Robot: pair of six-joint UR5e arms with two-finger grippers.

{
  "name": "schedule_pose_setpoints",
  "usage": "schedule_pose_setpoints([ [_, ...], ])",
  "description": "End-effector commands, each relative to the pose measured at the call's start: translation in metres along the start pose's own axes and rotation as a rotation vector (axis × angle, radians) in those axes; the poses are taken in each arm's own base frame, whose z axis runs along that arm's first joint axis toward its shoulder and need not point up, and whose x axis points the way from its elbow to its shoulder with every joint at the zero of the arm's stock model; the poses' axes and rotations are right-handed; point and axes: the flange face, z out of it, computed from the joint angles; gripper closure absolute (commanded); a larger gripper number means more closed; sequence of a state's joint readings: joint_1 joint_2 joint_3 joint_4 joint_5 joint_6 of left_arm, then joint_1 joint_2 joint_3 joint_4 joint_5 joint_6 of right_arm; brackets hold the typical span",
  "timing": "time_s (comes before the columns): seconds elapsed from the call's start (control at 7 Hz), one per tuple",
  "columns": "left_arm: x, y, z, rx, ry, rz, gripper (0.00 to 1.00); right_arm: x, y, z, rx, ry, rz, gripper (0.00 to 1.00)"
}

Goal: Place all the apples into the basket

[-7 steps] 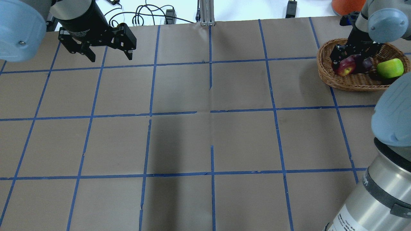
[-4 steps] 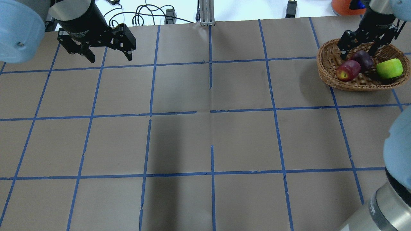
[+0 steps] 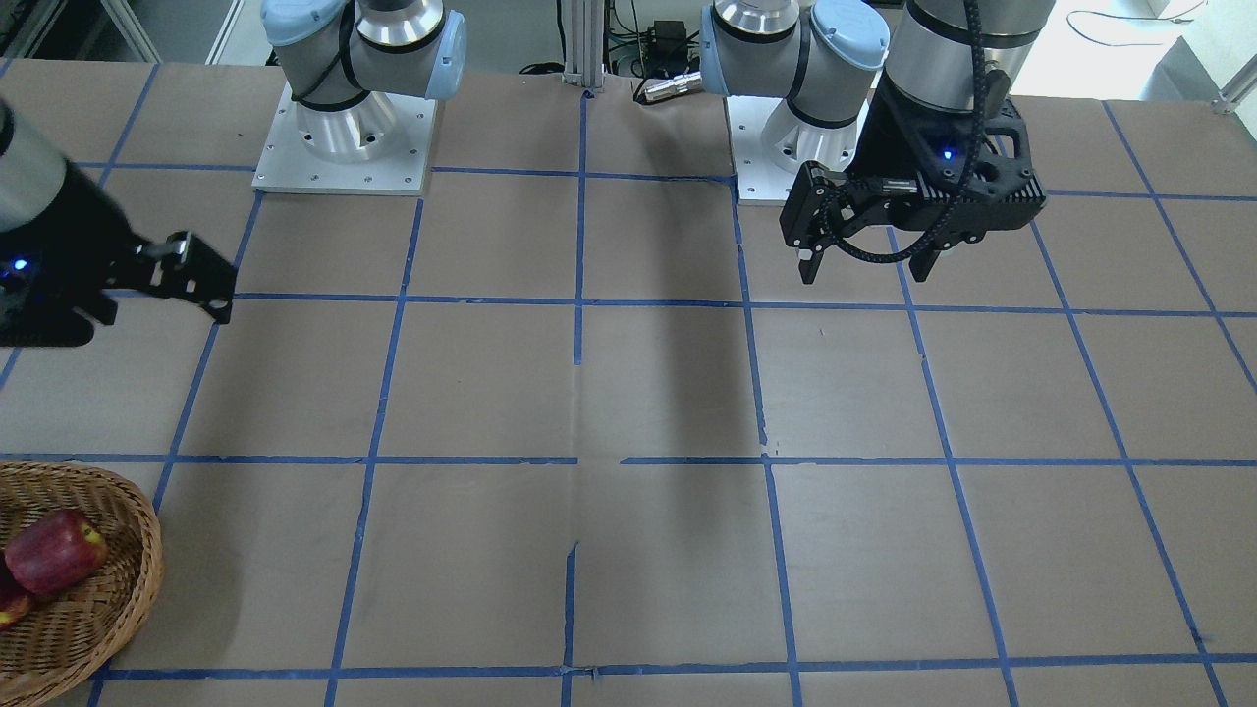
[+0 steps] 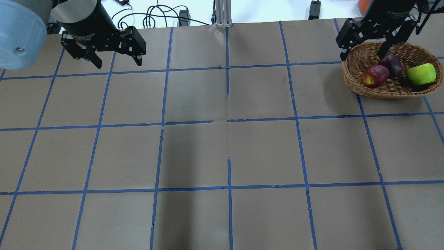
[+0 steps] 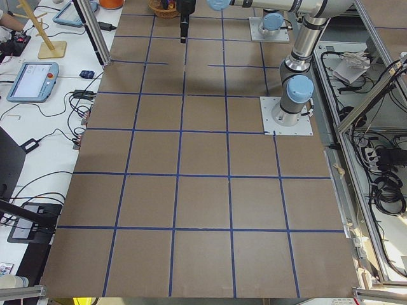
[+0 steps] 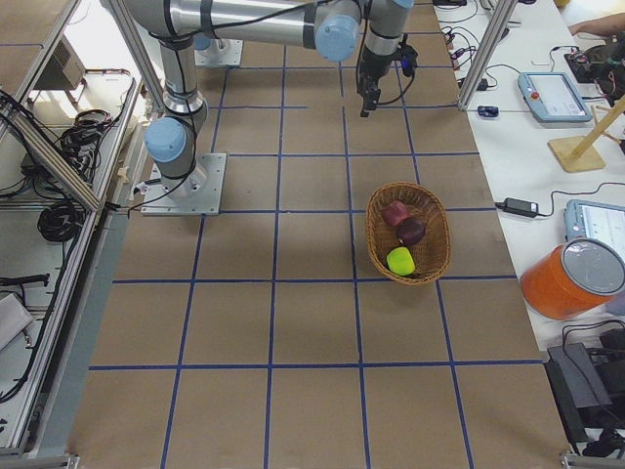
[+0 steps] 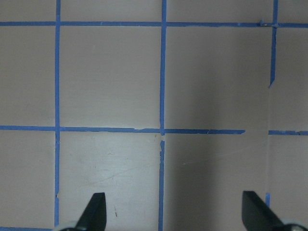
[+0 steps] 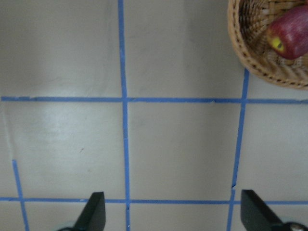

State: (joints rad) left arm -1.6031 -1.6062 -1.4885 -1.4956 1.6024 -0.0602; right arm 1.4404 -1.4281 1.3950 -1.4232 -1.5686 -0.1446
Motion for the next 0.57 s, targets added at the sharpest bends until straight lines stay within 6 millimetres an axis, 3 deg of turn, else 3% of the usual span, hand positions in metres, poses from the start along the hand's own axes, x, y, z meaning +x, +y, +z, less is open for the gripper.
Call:
schedule_pose_setpoints([
  [0.0,0.0,0.0,0.001,-0.002,-0.001,0.0,0.0,-0.042,0.063,0.0,-0.011,-0.011,0.056,0.0],
  [0.43,-0.002,0.0,-0.002,0.004,0.001,-0.003,0.0,-0.054,0.071,0.004,-0.018,0.004,0.066,0.0],
])
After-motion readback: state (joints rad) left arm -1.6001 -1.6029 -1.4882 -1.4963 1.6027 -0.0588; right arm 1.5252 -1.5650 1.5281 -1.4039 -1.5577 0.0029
